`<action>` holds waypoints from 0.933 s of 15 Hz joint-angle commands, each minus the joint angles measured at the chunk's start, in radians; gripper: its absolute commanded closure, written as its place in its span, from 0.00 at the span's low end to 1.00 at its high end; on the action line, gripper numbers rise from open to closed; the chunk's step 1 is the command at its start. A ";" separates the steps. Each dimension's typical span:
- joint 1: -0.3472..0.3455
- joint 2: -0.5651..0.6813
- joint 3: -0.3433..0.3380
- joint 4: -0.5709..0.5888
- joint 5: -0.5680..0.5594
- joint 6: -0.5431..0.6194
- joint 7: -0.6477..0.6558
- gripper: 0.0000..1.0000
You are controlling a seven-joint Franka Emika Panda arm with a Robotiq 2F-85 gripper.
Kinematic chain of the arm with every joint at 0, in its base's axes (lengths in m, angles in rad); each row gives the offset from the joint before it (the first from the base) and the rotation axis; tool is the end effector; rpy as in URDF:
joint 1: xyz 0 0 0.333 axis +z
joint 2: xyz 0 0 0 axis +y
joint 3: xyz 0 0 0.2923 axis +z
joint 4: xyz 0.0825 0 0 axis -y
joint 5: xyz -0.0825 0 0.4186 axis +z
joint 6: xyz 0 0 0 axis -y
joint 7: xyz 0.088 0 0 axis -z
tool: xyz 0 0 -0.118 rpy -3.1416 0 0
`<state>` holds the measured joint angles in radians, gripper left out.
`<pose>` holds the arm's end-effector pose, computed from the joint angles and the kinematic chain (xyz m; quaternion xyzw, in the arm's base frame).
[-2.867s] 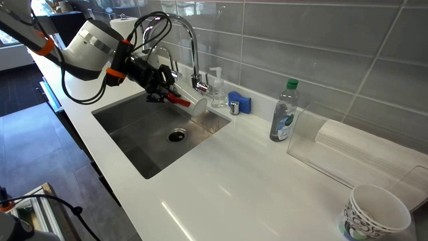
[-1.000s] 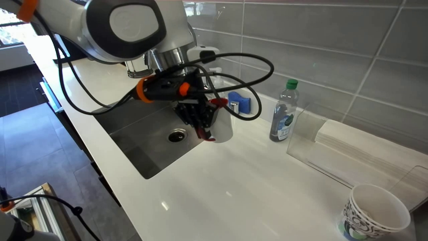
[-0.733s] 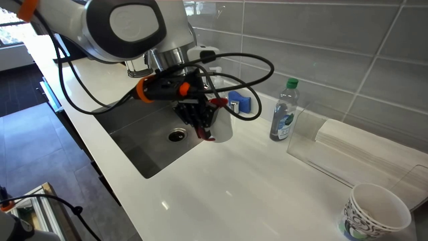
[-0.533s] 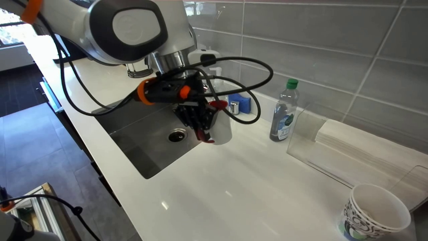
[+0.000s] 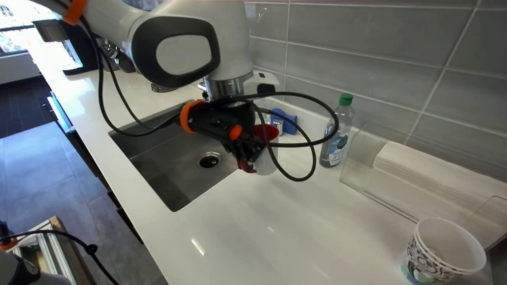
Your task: Pour the water in the mug, into the sink
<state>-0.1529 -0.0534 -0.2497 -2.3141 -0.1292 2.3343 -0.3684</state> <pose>0.4946 -0.2136 0.3145 0.9981 0.0258 0.0179 0.0522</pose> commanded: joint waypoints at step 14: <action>-0.105 0.259 0.040 0.227 0.253 0.014 -0.200 0.95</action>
<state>-0.2306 0.1652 -0.2402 -2.1379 0.0966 2.3363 -0.5400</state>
